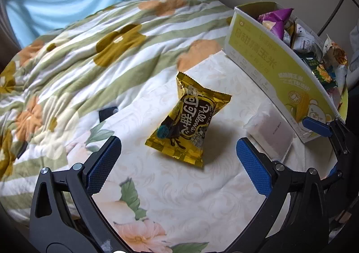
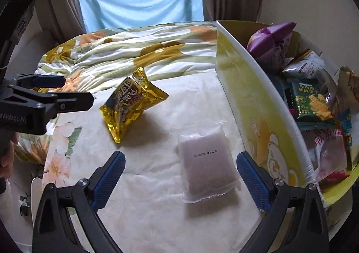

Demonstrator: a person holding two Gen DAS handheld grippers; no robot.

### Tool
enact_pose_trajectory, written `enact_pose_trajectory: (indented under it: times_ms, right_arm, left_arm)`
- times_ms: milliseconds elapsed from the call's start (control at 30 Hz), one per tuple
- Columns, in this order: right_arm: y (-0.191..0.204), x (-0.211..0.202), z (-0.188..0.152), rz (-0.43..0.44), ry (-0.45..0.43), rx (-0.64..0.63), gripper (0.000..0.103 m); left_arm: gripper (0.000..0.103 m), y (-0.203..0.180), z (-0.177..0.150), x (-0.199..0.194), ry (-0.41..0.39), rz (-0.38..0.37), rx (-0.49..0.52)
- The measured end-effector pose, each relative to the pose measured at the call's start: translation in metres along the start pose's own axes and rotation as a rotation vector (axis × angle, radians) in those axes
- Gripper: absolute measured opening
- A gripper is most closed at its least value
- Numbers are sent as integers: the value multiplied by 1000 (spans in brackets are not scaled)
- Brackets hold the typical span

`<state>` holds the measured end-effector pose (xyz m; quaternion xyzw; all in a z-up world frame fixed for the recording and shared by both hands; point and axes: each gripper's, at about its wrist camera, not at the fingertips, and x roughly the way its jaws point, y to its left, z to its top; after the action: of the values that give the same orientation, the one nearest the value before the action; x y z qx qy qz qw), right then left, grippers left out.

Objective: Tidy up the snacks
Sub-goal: 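Grasp the gold chocolate bag with the left tool while the right tool grasps the white packet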

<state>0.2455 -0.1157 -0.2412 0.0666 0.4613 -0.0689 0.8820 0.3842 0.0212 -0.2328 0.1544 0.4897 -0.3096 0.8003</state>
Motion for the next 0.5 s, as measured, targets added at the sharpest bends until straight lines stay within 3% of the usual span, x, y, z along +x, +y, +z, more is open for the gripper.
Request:
enact_pose_trajectory:
  times_ms: [267,433,500]
  right_arm:
    - [4,39,-6,-122,10,-1,98]
    - [7,52,-6,-227,32,-8,97]
    - [7,59,-5,-255,50,-7,97]
  left_arm:
    - [101,-7,21,59,42,-13,99]
    - [90,-13,25,83,79,-20,135]
    - [79,-14,25,91,101,-18,146]
